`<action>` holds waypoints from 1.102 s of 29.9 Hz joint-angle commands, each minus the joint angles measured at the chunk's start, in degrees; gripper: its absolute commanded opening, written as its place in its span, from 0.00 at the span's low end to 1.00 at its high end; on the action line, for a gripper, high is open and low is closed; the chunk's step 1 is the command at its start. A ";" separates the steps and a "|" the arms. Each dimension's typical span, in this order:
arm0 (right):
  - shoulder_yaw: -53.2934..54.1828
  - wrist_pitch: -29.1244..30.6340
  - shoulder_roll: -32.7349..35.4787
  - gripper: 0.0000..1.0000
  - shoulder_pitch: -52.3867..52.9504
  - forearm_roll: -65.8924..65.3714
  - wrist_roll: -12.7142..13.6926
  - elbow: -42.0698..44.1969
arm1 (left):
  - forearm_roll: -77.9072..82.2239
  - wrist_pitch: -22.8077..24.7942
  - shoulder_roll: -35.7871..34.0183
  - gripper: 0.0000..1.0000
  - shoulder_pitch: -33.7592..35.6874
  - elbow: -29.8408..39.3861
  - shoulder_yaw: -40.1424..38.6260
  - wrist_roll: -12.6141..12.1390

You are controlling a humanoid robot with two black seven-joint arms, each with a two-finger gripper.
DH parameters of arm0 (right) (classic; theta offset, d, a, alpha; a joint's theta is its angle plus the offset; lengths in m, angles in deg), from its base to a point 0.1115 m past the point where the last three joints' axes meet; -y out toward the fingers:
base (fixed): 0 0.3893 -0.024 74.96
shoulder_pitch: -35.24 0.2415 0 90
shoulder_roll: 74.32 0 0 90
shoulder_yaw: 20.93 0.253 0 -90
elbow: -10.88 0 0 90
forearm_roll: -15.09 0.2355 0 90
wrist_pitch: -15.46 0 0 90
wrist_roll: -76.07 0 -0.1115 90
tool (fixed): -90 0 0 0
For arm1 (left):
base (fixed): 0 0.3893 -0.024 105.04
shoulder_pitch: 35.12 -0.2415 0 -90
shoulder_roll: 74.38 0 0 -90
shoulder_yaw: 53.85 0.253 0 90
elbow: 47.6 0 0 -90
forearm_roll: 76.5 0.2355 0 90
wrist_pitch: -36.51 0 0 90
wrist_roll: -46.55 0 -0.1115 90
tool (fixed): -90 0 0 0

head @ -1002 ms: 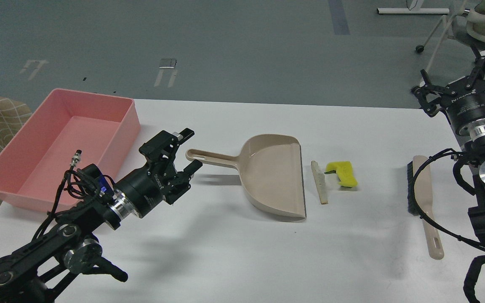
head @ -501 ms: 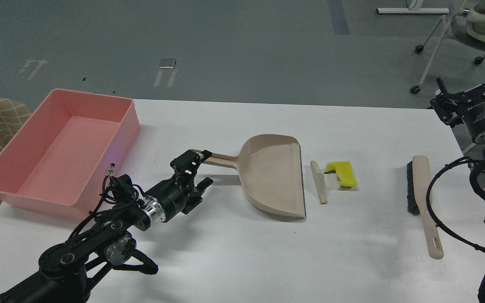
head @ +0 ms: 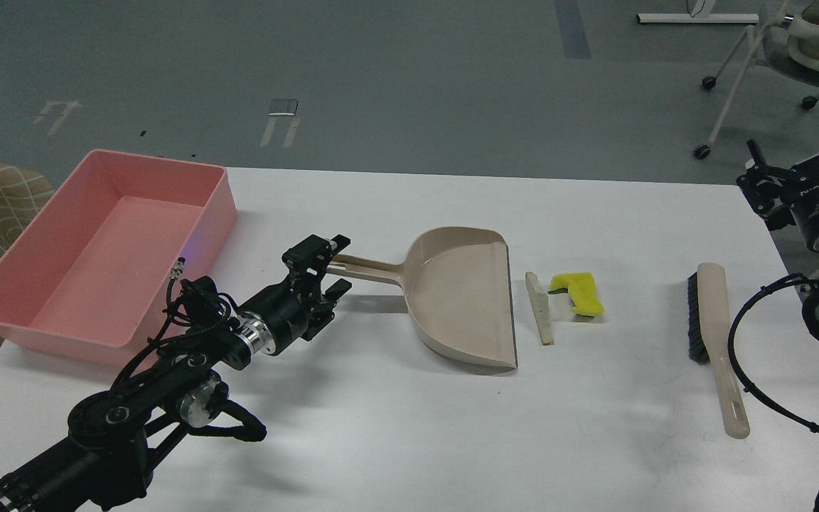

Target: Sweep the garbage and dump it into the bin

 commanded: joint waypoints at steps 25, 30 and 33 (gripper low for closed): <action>0.07 0.00 0.05 1.00 -2.56 -0.01 0.00 -1.91 | 0.17 0.13 0.15 0.25 1.82 -1.78 0.40 1.76; 0.07 0.00 0.05 1.00 -3.09 -0.01 0.00 -2.26 | 0.17 0.13 -0.11 0.18 1.91 -1.78 2.24 1.85; 0.07 0.00 -0.04 1.00 -3.70 -0.01 0.00 -2.88 | 0.17 0.13 -0.11 0.16 2.00 -1.78 2.68 1.85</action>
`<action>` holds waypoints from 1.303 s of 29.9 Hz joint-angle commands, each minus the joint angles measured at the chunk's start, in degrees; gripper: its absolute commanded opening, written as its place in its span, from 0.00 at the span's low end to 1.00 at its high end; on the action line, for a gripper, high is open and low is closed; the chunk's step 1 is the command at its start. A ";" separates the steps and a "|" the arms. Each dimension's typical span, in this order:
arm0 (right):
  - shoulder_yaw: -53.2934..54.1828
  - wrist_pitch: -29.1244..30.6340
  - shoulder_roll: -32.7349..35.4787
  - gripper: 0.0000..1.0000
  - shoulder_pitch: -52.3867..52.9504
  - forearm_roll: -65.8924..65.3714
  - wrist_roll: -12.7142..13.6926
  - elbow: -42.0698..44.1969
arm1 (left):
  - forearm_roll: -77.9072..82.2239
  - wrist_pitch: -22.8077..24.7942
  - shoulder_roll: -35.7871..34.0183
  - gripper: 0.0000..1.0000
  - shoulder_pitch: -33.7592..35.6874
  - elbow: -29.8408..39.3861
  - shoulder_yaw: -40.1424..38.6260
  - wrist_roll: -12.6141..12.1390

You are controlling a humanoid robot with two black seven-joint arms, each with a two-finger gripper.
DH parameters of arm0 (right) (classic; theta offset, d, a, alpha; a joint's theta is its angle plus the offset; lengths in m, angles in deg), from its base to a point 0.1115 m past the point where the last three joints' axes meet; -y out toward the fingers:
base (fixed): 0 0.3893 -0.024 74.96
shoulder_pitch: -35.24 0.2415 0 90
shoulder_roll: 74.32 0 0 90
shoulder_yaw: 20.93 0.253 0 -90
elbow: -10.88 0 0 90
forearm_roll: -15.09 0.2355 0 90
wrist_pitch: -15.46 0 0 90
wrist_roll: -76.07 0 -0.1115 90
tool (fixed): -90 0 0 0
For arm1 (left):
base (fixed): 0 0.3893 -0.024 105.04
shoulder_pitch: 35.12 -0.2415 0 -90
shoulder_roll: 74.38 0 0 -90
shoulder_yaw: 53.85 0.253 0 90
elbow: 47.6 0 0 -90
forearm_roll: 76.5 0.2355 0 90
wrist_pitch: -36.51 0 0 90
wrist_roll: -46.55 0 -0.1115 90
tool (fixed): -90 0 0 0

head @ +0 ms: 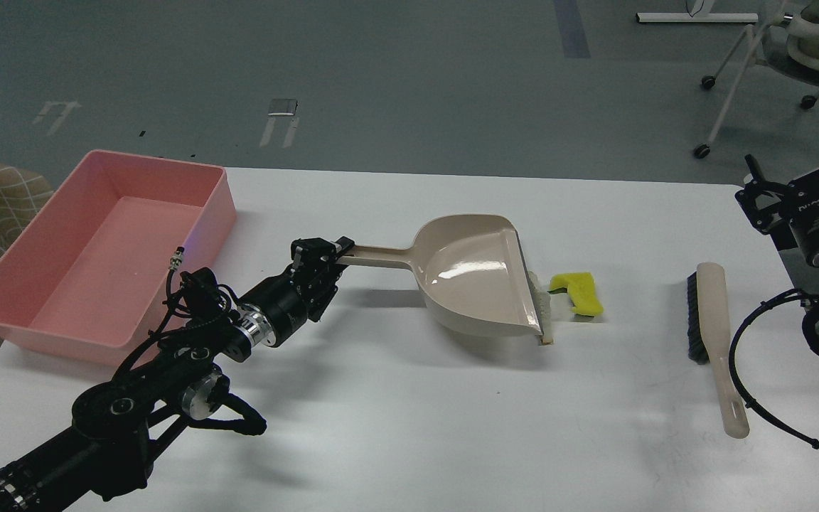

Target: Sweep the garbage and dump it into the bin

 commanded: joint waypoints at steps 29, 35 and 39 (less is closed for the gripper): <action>-17.11 0.00 30.96 1.00 -12.87 -55.38 -0.44 -27.96 | 8.07 -0.22 -5.15 0.11 0.16 3.00 0.22 4.81; -30.49 0.00 33.10 0.94 -13.03 -57.30 2.97 -32.52 | 8.07 -0.49 -5.24 0.11 -0.29 2.91 0.31 5.68; -33.84 -1.54 33.01 0.90 -14.35 -58.80 7.71 -36.31 | 8.07 -0.58 -5.15 0.11 -0.55 2.91 0.31 5.95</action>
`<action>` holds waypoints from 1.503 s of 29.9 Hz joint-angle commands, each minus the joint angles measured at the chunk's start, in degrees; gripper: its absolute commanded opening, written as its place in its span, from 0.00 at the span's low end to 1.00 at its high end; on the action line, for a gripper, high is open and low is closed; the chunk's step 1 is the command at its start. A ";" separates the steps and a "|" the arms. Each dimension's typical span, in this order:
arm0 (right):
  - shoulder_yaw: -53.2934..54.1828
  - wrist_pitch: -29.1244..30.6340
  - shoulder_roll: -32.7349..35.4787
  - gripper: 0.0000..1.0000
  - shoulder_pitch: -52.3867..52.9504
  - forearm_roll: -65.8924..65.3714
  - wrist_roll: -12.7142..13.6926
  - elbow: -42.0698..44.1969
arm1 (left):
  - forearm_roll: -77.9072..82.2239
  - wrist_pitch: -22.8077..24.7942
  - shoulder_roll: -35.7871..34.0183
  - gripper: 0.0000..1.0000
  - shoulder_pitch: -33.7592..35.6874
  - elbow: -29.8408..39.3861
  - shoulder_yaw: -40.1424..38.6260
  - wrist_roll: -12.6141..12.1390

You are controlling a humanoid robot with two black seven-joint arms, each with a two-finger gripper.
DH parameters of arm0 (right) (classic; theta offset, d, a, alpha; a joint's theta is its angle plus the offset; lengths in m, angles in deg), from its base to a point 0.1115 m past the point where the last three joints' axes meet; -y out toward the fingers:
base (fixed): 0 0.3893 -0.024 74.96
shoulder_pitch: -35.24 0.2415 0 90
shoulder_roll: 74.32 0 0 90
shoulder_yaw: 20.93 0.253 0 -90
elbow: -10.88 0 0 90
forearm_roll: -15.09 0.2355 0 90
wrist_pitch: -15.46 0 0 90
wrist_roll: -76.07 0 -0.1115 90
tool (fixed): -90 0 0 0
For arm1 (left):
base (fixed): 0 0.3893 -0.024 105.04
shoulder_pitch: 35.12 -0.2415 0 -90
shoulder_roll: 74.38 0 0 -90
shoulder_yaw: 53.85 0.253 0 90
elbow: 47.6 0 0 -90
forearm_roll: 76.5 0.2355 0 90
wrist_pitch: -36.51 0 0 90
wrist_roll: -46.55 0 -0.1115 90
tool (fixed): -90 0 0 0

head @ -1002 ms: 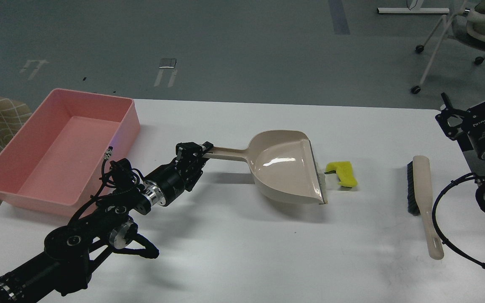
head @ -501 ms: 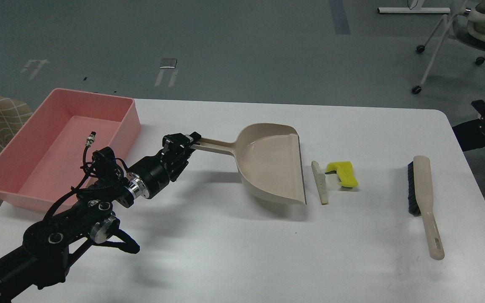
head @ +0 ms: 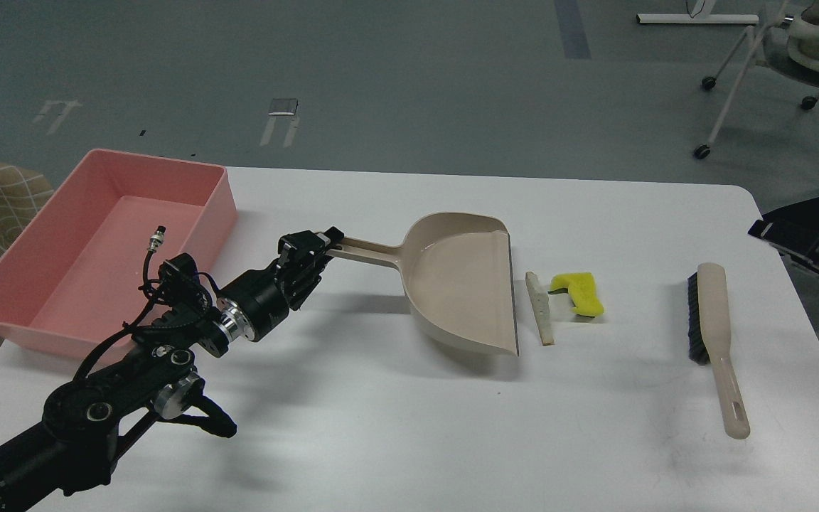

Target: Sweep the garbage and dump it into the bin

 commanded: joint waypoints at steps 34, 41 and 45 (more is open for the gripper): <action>-4.20 -1.41 0.15 0.10 -7.25 -3.09 7.74 -6.32 | -0.11 -1.51 1.01 0.11 -0.92 -0.28 0.03 0.49; -4.29 -1.50 0.06 0.00 -7.08 -2.92 7.30 -6.23 | -0.20 -1.51 0.92 0.11 -0.92 -0.45 0.03 1.01; -3.59 -1.41 -0.03 0.02 -7.08 -2.48 6.86 -7.46 | -0.20 -1.51 1.01 0.11 -0.92 -0.45 0.03 1.01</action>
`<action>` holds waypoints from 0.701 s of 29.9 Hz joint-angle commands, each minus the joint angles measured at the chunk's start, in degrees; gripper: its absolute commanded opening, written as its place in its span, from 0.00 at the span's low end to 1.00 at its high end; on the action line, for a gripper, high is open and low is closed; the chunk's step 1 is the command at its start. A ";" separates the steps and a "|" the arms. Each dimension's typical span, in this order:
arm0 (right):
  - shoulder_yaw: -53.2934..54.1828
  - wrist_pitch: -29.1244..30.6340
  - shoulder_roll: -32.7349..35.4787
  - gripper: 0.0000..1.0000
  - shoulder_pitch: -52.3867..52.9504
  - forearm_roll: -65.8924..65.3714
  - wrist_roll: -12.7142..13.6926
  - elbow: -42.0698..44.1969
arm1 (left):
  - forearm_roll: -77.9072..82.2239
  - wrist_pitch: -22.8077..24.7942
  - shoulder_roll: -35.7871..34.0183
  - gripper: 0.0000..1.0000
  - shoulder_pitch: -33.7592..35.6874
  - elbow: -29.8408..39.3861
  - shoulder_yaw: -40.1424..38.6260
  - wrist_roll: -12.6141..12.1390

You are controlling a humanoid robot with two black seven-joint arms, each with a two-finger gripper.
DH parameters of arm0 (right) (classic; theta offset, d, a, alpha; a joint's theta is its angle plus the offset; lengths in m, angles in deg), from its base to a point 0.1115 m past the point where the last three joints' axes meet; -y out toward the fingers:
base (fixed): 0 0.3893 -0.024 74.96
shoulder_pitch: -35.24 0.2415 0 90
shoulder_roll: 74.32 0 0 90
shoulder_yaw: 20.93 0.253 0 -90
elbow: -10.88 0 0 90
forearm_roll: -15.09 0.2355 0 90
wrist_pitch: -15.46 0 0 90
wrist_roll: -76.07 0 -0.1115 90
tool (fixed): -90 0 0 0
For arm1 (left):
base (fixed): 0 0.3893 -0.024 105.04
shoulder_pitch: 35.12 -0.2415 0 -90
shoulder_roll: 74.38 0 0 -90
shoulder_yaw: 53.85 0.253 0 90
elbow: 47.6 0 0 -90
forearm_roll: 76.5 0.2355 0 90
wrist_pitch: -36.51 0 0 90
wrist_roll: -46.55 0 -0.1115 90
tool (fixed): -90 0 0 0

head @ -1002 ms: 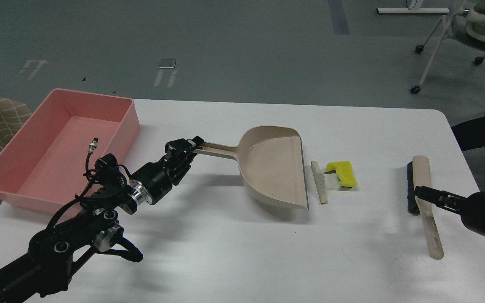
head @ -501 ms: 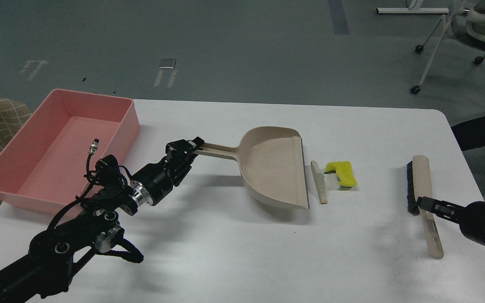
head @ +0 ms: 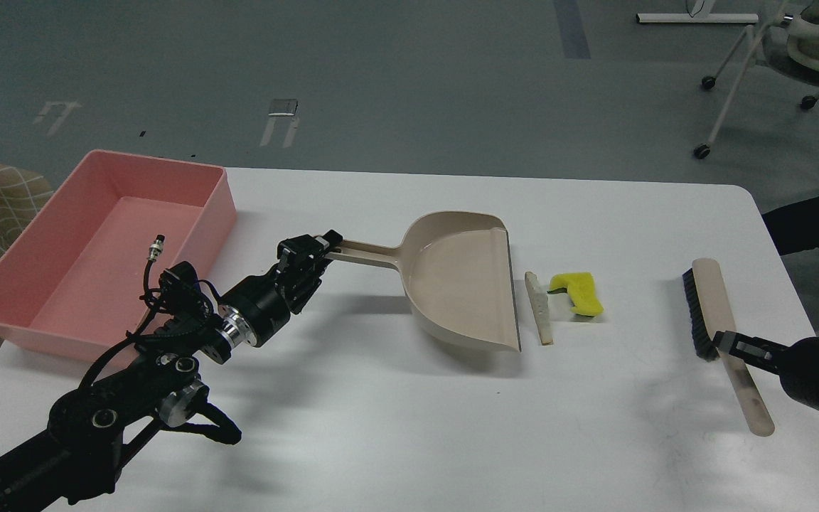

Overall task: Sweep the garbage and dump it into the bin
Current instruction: 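Grasp the wooden-handled black brush with the right gripper, then sweep the yellow-green sponge and stick into the dustpan with the brush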

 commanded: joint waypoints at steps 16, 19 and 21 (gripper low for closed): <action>-1.56 2.05 -5.68 0.02 2.92 0.16 -1.34 -1.77 | 0.17 -0.03 0.07 0.11 -1.58 -0.54 0.31 -0.06; -3.49 2.05 -6.74 0.02 4.85 0.16 -1.08 -1.68 | 0.17 -0.03 0.16 0.11 -1.58 -0.54 0.31 -0.06; -5.42 2.05 -7.44 0.02 6.43 0.16 -0.90 -1.68 | 0.17 -0.03 0.16 0.11 -1.58 -0.54 0.31 -0.06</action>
